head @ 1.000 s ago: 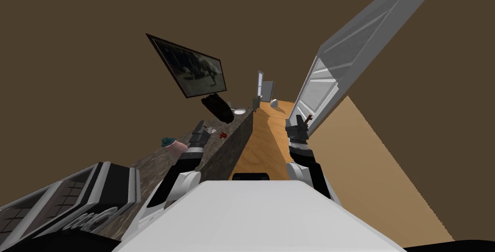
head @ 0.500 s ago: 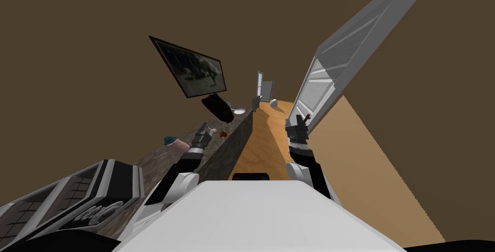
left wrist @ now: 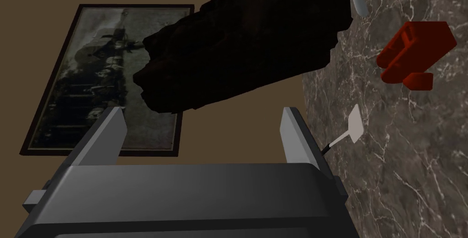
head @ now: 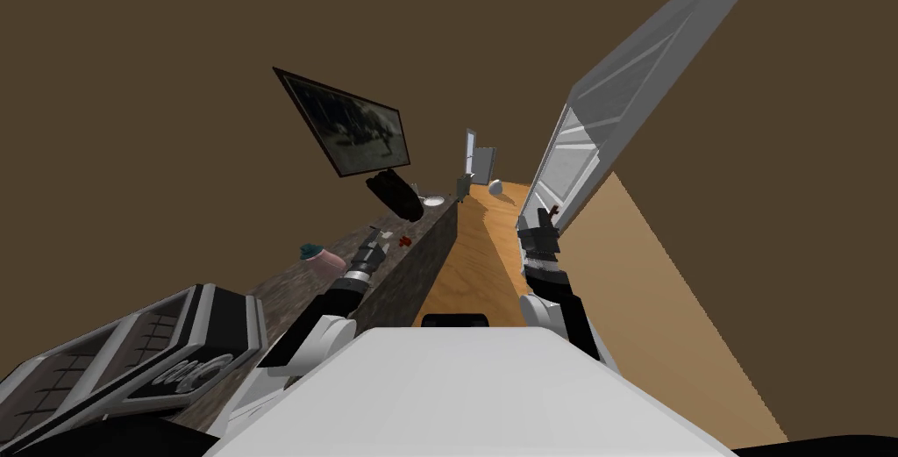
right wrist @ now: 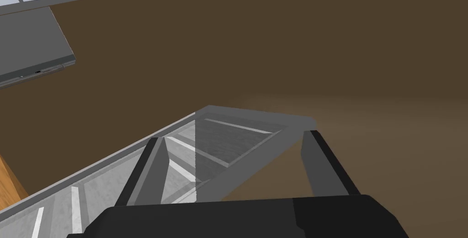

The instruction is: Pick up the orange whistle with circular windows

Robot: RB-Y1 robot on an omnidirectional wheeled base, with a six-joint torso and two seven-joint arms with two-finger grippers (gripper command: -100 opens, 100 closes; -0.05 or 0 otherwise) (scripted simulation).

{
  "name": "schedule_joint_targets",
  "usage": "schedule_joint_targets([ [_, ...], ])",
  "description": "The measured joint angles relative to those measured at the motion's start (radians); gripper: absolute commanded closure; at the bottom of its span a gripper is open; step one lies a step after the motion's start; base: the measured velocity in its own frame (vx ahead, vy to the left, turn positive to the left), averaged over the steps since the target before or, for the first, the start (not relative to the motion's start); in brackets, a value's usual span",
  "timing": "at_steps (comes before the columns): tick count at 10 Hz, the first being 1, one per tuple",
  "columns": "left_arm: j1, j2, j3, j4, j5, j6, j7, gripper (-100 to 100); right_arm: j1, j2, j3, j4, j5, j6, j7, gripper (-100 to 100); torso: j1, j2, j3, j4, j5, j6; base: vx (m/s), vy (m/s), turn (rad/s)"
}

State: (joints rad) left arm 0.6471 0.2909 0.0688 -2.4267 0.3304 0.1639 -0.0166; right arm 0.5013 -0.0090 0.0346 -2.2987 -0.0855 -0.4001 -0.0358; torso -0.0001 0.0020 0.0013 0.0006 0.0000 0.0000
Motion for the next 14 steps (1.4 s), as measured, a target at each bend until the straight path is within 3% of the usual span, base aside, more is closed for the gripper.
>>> schedule_joint_targets([
  [14,0.077,0.093,0.01,-0.031,0.185,0.358,-0.06,-100,0.0,0.0,0.0,0.0,0.0,0.0,0.0,0,-0.001,-0.001,-0.001,0.0,0.0,0.0,-0.023,-0.011,-0.021],
])
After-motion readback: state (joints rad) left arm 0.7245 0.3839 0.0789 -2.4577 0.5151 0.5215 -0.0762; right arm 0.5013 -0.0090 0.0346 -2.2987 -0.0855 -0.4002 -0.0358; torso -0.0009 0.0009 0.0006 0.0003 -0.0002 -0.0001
